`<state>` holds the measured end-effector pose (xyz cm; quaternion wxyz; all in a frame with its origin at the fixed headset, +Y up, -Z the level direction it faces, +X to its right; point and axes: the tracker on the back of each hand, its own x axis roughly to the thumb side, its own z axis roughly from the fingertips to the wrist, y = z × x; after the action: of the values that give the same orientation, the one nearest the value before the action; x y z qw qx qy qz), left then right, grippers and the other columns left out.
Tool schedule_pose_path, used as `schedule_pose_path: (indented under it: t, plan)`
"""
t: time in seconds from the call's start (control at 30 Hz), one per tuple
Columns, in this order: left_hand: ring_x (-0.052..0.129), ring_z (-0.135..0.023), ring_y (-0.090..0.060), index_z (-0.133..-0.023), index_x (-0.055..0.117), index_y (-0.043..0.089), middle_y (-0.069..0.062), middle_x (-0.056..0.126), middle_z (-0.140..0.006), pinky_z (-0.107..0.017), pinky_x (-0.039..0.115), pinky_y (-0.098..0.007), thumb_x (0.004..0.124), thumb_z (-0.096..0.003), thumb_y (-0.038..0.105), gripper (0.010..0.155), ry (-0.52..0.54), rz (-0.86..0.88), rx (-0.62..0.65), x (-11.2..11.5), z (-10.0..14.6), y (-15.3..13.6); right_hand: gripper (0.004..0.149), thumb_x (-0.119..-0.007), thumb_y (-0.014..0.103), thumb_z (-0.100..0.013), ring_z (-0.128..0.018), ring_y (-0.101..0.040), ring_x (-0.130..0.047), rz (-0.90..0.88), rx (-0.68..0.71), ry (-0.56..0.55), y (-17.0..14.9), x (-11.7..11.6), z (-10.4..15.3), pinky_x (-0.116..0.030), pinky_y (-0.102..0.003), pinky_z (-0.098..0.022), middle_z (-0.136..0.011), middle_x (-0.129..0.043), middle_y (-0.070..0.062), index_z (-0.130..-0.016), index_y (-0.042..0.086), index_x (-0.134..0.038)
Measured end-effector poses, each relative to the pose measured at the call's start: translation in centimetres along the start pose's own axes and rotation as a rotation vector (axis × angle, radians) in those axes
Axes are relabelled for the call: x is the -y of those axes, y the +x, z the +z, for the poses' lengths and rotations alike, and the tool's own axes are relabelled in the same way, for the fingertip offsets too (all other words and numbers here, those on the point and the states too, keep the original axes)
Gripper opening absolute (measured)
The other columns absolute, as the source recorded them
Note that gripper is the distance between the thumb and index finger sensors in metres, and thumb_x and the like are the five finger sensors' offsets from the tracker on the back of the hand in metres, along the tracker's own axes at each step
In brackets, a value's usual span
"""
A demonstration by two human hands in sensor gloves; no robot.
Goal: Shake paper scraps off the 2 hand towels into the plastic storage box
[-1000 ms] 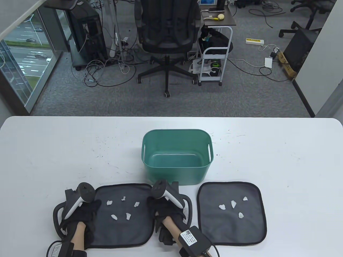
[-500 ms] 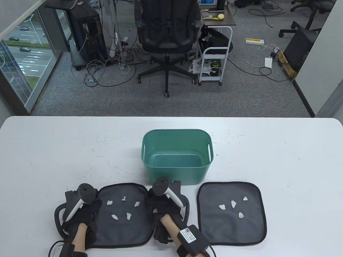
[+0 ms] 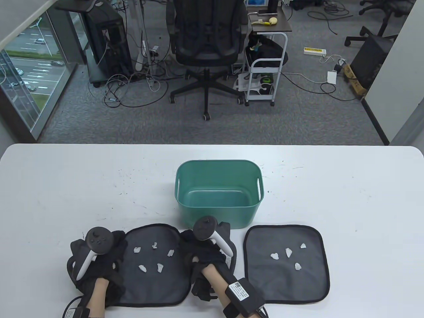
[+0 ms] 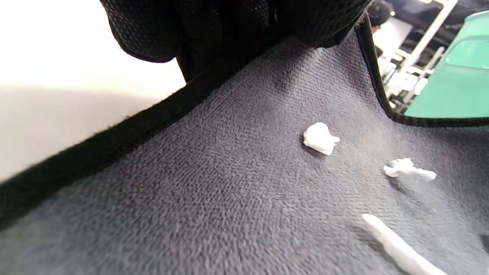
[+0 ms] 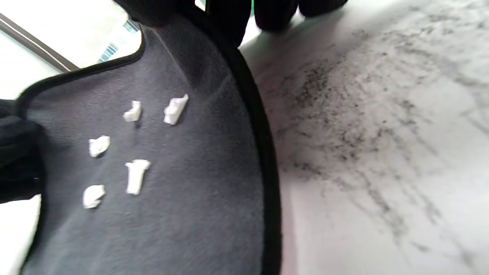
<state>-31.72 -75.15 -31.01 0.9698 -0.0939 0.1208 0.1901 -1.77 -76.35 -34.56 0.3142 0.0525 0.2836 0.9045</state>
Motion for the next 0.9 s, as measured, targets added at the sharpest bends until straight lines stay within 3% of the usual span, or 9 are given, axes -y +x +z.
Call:
schedule_pose_path:
  t: [0.27, 0.63, 0.9]
  plan:
    - [0.103, -0.066, -0.012, -0.097, 0.069, 0.039, 0.004, 0.097, -0.089, -0.058, 0.084, -0.042, 0.071, -0.0543, 0.047, 0.043, 0.029, -0.173, 0.043, -1.7, 1.4, 1.2, 0.038, -0.075, 0.042, -0.053, -0.062, -0.024, -0.103, -0.016, 0.066, 0.039, 0.9, 0.5, 0.5, -0.085, -0.045, -0.047, -0.082, -0.095, -0.004, -0.090, 0.034, -0.077]
    - [0.107, -0.045, -0.002, -0.097, 0.070, 0.037, 0.007, 0.103, -0.076, -0.047, 0.091, -0.034, 0.071, -0.0543, 0.045, 0.043, 0.001, -0.217, 0.072, -3.3, 3.2, 3.9, 0.038, -0.077, 0.041, -0.052, -0.046, -0.017, -0.109, 0.015, 0.126, 0.027, 2.3, 1.6, 1.9, -0.090, -0.040, -0.037, -0.071, -0.101, -0.002, -0.088, 0.030, -0.079]
    - [0.107, -0.039, 0.002, -0.097, 0.070, 0.036, 0.008, 0.104, -0.071, -0.044, 0.093, -0.032, 0.072, -0.0547, 0.045, 0.043, -0.040, -0.211, 0.094, -4.8, 4.3, 6.1, 0.038, -0.077, 0.039, -0.052, -0.037, -0.013, -0.109, -0.071, 0.165, 0.047, 2.3, 3.2, 3.1, -0.090, -0.038, -0.033, -0.068, -0.102, -0.002, -0.089, 0.028, -0.079]
